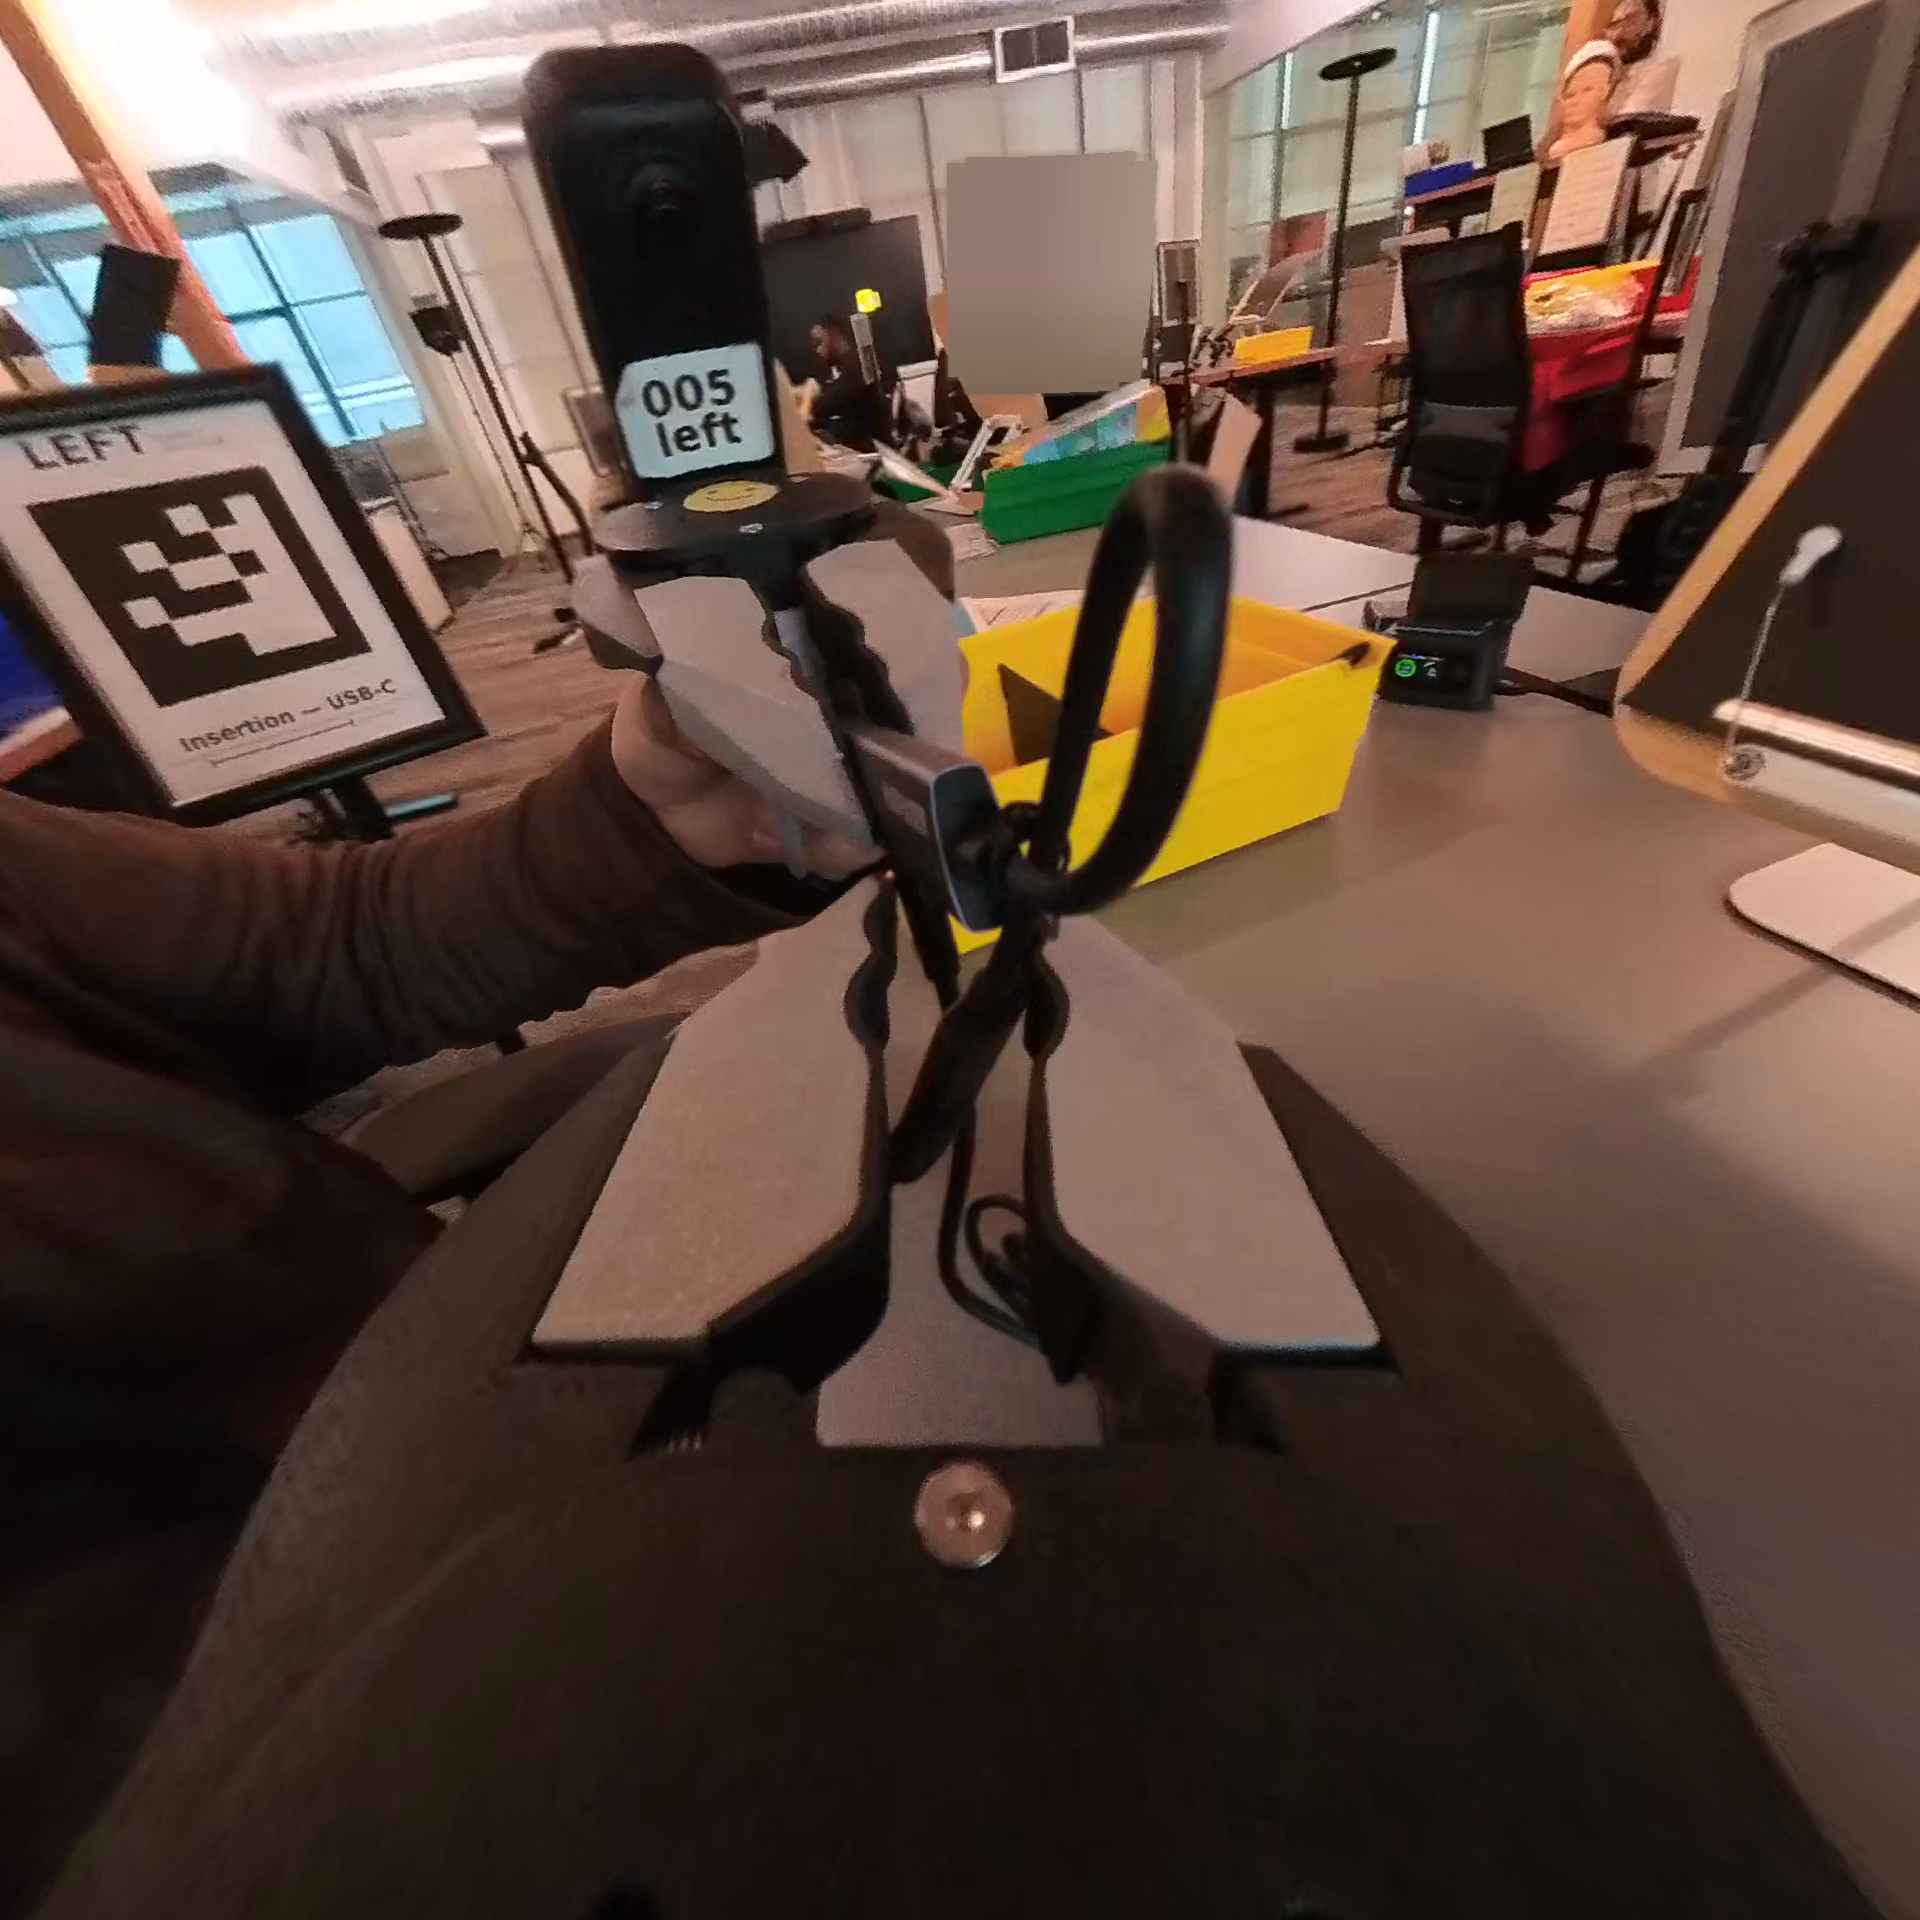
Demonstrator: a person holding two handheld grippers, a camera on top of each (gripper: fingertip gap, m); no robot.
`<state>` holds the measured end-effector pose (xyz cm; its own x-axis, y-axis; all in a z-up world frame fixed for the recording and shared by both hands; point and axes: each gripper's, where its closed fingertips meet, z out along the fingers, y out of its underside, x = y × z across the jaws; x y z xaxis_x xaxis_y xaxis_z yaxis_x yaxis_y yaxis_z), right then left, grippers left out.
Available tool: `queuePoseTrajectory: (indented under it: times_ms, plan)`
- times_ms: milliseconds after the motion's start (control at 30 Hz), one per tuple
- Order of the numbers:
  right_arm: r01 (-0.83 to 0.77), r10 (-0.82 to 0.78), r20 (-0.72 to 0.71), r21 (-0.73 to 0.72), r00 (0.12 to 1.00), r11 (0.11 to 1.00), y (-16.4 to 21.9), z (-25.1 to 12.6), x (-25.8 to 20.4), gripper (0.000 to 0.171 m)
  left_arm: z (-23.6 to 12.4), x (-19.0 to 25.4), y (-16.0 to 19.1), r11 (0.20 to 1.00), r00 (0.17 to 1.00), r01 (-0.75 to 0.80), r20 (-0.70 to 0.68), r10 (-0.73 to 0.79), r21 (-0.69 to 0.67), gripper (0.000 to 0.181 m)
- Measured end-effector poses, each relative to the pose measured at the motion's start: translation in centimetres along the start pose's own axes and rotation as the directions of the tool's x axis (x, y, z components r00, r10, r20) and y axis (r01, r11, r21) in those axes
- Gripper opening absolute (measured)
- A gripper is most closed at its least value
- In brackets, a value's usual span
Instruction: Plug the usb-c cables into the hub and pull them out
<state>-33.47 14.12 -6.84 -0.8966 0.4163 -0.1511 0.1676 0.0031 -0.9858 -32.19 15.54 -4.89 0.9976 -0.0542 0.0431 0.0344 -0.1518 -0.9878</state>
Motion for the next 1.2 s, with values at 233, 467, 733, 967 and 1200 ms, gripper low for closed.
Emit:
queuePoseTrajectory:
  times_ms: [233, 467, 733, 967, 1200]
  plan:
    - [0.028, -0.017, 0.130, -0.085, 0.991, 0.996, 2.3, 0.4, -0.8, 0.004, 0.1, 0.2, 2.5, 0.994, 0.999, 0.005, -0.047, -0.010, -0.111, 0.007]
    - [0.109, -0.092, 0.104, -0.174, 0.990, 0.979, 2.4, 0.8, -1.0, 0.005, -0.4, 0.2, 2.8, 0.966, 0.986, -0.159, 0.018, 0.166, -0.205, 0.007]
    - [-0.006, 0.007, 0.201, -0.002, 0.980, 1.000, 1.3, 1.1, -2.4, 0.005, -1.5, 1.0, 2.1, 0.965, 0.973, 0.210, -0.129, -0.190, 0.157, 0.007]
    - [-0.175, 0.161, 0.221, 0.044, 0.962, 0.984, 1.5, 1.6, -2.3, 0.003, -1.5, 0.6, 2.1, 0.953, 0.975, 0.218, -0.089, -0.203, 0.209, 0.006]
    - [0.014, 0.026, 0.140, -0.281, 0.990, 0.960, 5.9, 2.0, -1.3, 0.003, -2.2, 0.3, 3.0, 0.998, 0.999, 0.045, 0.008, -0.045, -0.041, 0.007]
